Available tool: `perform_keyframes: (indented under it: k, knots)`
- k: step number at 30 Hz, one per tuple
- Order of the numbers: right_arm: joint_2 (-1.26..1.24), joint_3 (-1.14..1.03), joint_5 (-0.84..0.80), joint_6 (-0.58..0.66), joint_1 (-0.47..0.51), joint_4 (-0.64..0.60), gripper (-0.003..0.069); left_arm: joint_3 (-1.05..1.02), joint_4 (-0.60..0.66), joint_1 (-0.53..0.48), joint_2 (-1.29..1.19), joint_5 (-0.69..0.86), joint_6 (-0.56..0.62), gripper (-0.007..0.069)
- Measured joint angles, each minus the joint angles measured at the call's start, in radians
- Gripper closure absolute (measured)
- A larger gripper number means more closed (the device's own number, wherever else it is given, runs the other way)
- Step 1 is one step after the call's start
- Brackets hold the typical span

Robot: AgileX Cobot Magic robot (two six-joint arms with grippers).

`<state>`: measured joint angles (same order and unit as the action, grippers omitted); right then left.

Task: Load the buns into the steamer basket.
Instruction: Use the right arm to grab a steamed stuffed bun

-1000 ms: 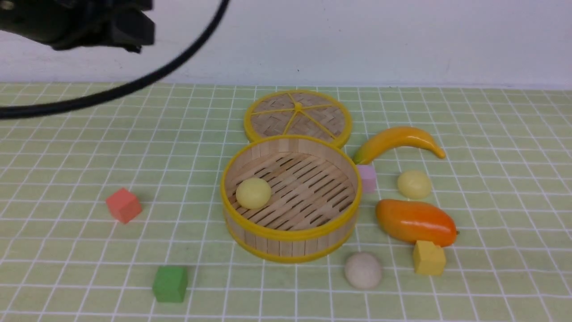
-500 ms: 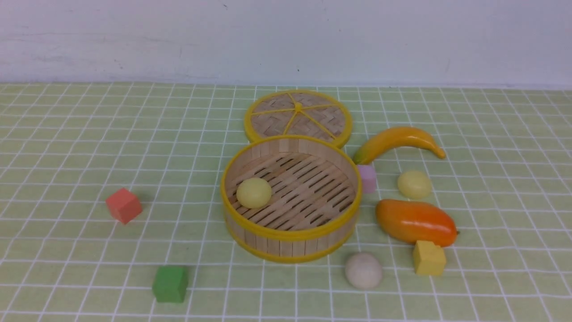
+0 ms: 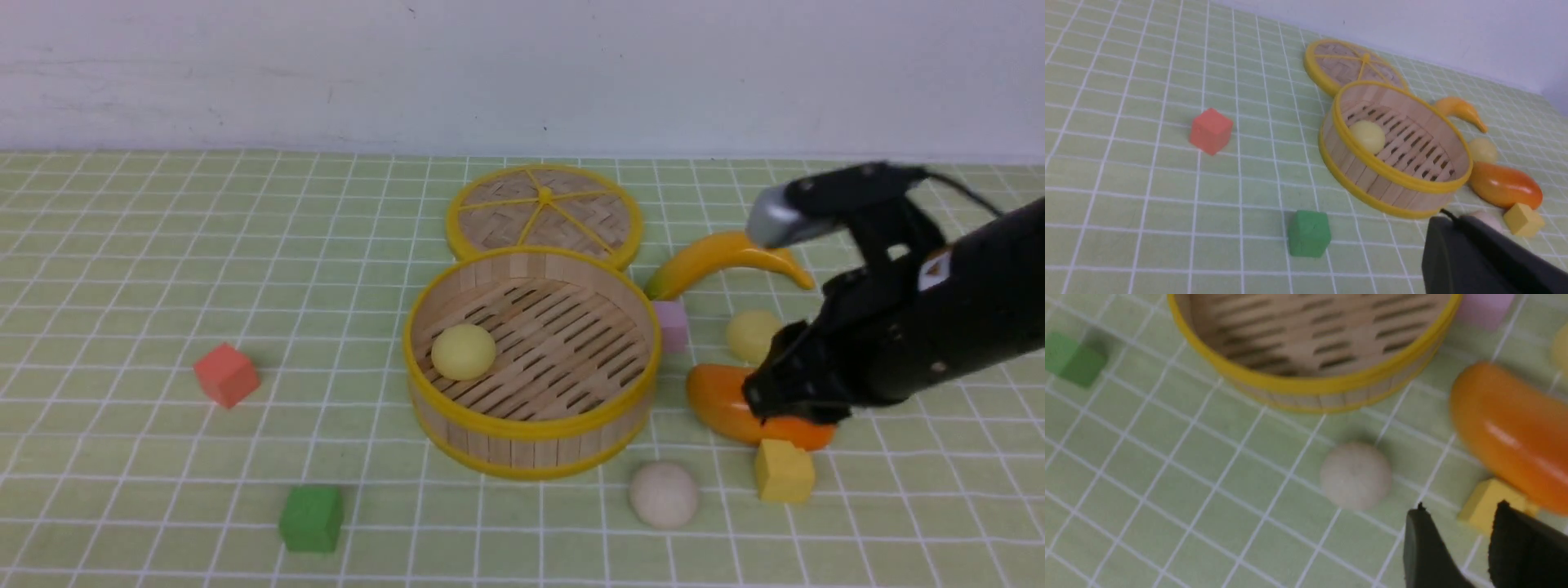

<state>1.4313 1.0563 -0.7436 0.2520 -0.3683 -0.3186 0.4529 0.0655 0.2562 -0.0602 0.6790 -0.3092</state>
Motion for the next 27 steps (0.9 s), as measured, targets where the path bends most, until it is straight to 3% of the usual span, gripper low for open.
perform_keyframes:
  k: [3,7,11,15,18,27]
  knots:
    - [0.096,0.0,-0.018,0.009,-0.007,-0.03,0.0419,-0.082,-0.004,0.0,0.0,-0.155,0.0,0.0638]
    - [0.159,0.002,0.001,0.021,-0.051,-0.031,0.0419,-0.137,-0.006,0.0,0.0,-0.223,0.0,0.0638]
    - [0.209,0.03,0.022,-0.068,-0.107,0.03,0.041,-0.181,-0.006,0.0,0.0,-0.233,0.0,0.0638]
    - [0.277,0.097,0.025,-0.308,-0.161,0.229,0.0389,-0.221,-0.006,0.0,0.0,-0.21,0.0,0.0637]
    - [0.309,0.11,0.027,-0.378,-0.175,0.299,0.0385,-0.235,-0.006,0.0,0.0,-0.186,-0.001,0.0636]
    - [0.358,0.113,0.086,-0.4,-0.181,0.319,0.0385,-0.256,-0.006,0.0,0.0,-0.154,-0.002,0.0631]
